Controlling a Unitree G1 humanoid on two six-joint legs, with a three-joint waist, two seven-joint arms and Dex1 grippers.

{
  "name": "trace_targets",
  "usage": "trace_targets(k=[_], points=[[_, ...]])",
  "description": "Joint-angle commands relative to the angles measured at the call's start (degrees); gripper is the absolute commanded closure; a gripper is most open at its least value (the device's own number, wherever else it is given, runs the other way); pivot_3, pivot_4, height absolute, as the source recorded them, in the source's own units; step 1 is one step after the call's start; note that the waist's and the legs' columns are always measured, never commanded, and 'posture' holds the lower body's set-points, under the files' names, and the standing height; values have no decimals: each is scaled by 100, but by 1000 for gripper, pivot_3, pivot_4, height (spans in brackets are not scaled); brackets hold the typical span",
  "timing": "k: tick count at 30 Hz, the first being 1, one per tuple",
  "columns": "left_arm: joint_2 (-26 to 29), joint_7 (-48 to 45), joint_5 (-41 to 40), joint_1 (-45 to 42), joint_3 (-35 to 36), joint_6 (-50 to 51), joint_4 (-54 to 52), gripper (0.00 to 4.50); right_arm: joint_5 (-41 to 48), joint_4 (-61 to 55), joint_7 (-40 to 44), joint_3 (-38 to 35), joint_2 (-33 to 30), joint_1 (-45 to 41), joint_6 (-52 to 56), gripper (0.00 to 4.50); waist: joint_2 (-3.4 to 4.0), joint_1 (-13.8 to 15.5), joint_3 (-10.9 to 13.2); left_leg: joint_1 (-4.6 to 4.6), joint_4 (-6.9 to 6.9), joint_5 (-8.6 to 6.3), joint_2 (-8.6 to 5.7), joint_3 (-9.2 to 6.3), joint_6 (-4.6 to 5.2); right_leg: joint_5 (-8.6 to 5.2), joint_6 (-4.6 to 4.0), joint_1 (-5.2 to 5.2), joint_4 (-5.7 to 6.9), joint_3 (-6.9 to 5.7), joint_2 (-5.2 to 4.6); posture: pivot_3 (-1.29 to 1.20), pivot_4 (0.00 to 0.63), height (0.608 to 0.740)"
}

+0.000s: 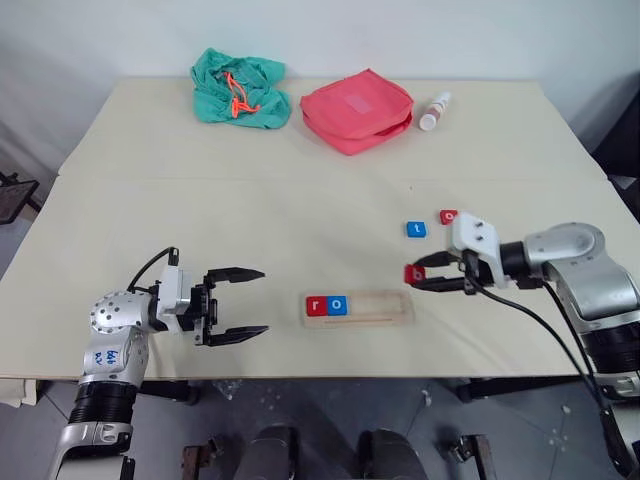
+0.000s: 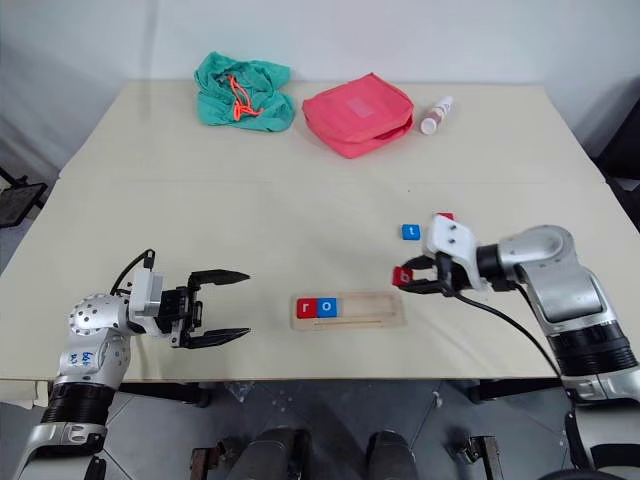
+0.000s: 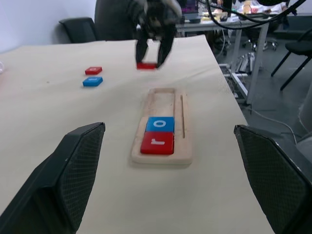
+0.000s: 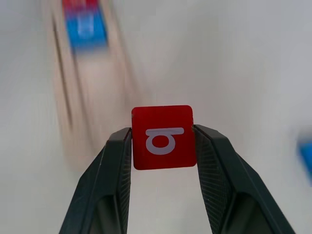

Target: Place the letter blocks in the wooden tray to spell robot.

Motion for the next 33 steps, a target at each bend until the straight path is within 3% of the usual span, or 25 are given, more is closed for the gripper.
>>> trace_targets(k=[1, 18, 33], points=[[109, -134, -66, -34, 104, -101, 100, 0, 107, -877, -63, 248, -39, -92, 694, 3023, 0, 31, 0, -2, 1, 0, -4, -9, 0, 0, 0, 1, 1, 0, -1, 0, 150, 740], [48, -62, -48, 21, 65, -169, 54, 0, -410, -1144, -721, 1339, 645, -361, 1060, 3023, 0, -16, 0, -6, -1, -1, -7, -9, 1, 0, 0, -11, 16, -1, -1, 0, 150, 740], [-15, 85, -45, 111, 46, -196, -45, 0, -507, -1264, -639, 1563, 597, -423, 1137, 3023, 0, -15, 0, -6, -2, -1, -7, -9, 0, 0, 0, -15, 18, 0, -1, 0, 150, 740]])
